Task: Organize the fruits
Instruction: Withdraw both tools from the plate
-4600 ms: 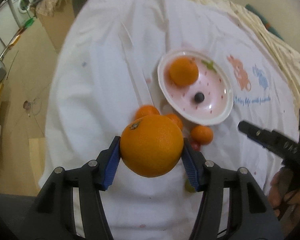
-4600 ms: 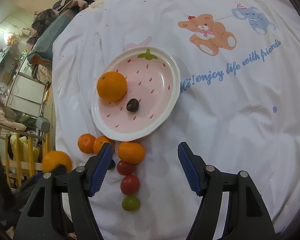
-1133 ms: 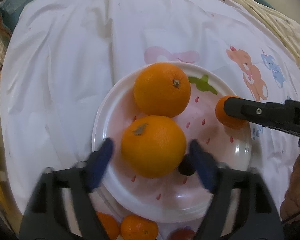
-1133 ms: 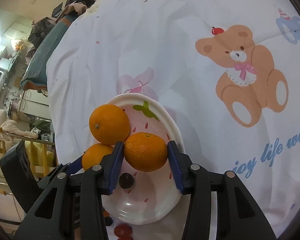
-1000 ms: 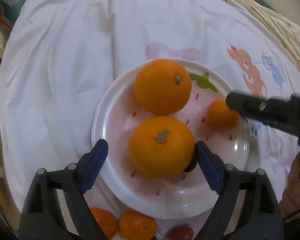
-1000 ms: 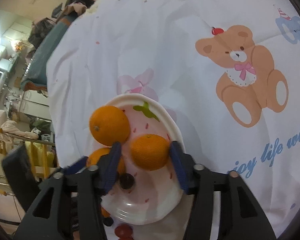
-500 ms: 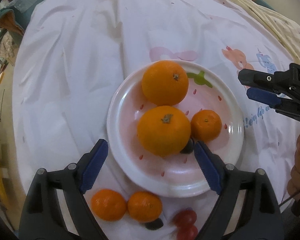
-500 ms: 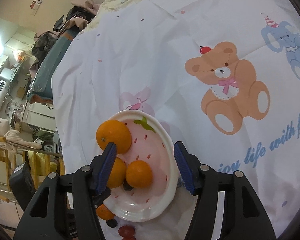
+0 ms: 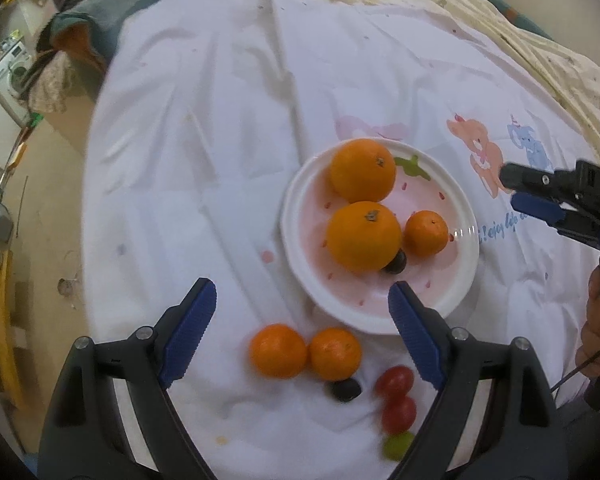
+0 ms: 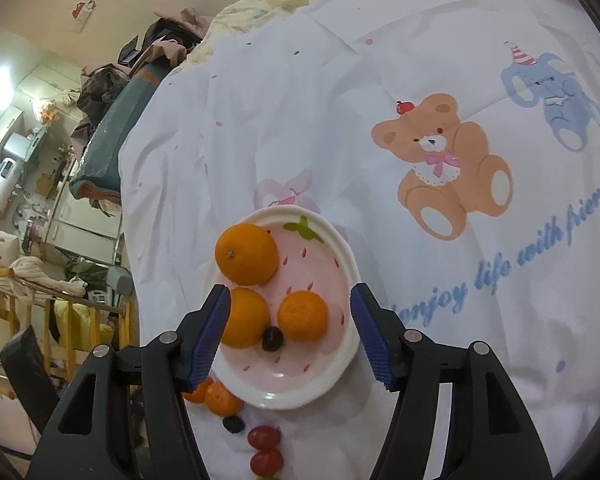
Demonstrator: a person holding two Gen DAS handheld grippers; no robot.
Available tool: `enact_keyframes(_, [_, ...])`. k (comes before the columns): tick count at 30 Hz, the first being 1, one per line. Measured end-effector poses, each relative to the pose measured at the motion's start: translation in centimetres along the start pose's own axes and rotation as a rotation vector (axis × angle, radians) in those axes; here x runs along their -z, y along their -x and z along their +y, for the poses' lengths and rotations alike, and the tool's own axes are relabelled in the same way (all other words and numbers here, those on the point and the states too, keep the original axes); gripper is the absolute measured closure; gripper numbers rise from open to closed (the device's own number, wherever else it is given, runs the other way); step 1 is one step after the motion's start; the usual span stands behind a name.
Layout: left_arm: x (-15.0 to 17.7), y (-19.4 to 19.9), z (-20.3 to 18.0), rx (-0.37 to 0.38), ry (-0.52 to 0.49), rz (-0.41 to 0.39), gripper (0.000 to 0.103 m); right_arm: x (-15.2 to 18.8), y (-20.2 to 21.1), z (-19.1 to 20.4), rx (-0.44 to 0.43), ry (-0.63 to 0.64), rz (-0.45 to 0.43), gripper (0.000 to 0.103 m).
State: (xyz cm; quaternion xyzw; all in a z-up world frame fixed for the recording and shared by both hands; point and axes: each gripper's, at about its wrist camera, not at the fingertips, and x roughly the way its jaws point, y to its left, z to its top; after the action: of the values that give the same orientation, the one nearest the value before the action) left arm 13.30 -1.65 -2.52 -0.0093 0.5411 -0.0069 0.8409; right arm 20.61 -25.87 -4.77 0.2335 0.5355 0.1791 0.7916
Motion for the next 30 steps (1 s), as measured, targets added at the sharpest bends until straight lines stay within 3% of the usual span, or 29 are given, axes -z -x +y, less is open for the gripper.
enact_keyframes(4, [1.0, 1.7, 1.1, 0.005, 0.018, -0.026, 0.017, 1.2, 1.0, 0.6, 0.052, 0.033, -0.008, 0.038])
enact_keyframes(12, [3.0, 2.7, 2.9, 0.024, 0.103, -0.029, 0.017, 4.6, 2.4, 1.6, 0.066, 0.051, 0.020, 0.038])
enact_keyframes(21, [6.2, 1.3, 3.3, 0.079, 0.207, 0.035, 0.017, 9.3, 3.1, 1.9, 0.055, 0.037, 0.066, 0.038])
enact_keyframes(26, [8.8, -1.5, 0.5, 0.065, 0.156, 0.095, 0.018, 10.7, 2.8, 1.1, 0.090, 0.035, 0.090, 0.038])
enact_keyframes(28, [9.2, -2.1, -0.7, 0.064, 0.116, 0.104, 0.026, 10.8, 2.9, 0.7, 0.106, 0.035, 0.090, 0.038])
enact_keyframes(30, [9.4, -2.5, -1.6, 0.067, 0.086, 0.107, 0.041, 10.7, 3.2, 0.0, 0.112, 0.014, 0.086, 0.038])
